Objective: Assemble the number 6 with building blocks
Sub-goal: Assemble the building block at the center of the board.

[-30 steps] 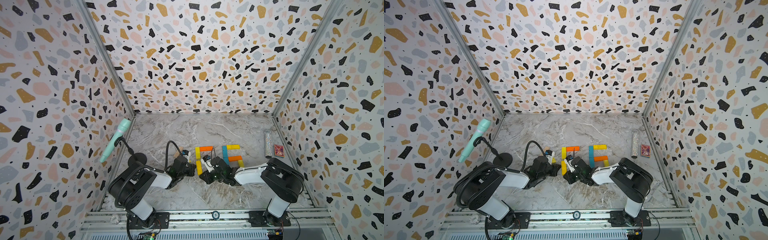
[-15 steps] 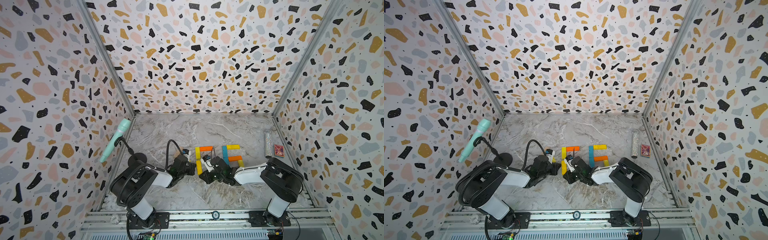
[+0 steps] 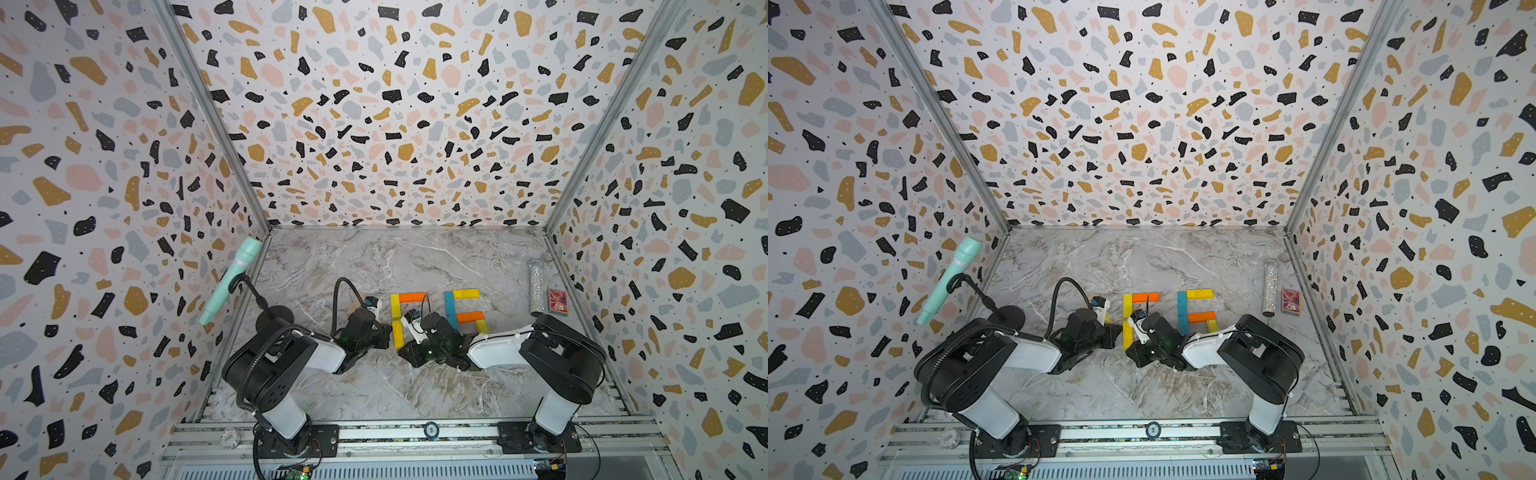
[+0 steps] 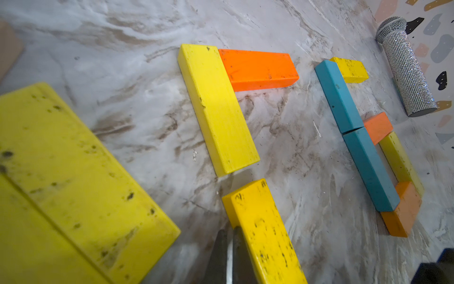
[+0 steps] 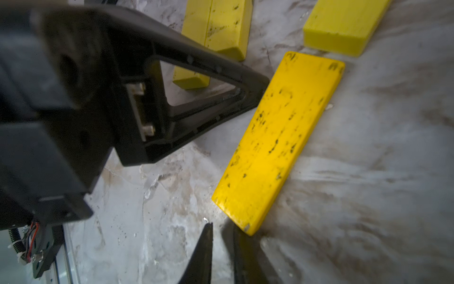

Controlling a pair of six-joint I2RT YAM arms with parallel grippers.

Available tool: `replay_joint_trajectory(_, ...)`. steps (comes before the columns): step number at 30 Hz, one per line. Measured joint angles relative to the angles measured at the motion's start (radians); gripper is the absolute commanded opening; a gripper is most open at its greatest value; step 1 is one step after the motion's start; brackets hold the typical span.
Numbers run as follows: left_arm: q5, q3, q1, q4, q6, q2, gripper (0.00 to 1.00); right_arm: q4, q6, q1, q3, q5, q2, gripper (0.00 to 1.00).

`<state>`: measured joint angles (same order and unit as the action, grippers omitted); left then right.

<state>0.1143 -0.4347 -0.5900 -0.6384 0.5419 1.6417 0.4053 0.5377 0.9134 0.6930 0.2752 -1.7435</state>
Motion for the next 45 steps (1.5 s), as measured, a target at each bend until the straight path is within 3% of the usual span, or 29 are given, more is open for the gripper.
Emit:
replay_joint_trajectory(30,0.011,0.000,0.014,-0.013,-0.003,0.006,0.00,0.000,0.000,0.009,0.013,-0.006,-0.009,0.19)
replay_joint_trajectory(45,-0.037,0.018,0.025,0.175,-0.007,-0.225,0.00,-0.077,0.000,0.010,-0.004,-0.022,0.041,0.19)
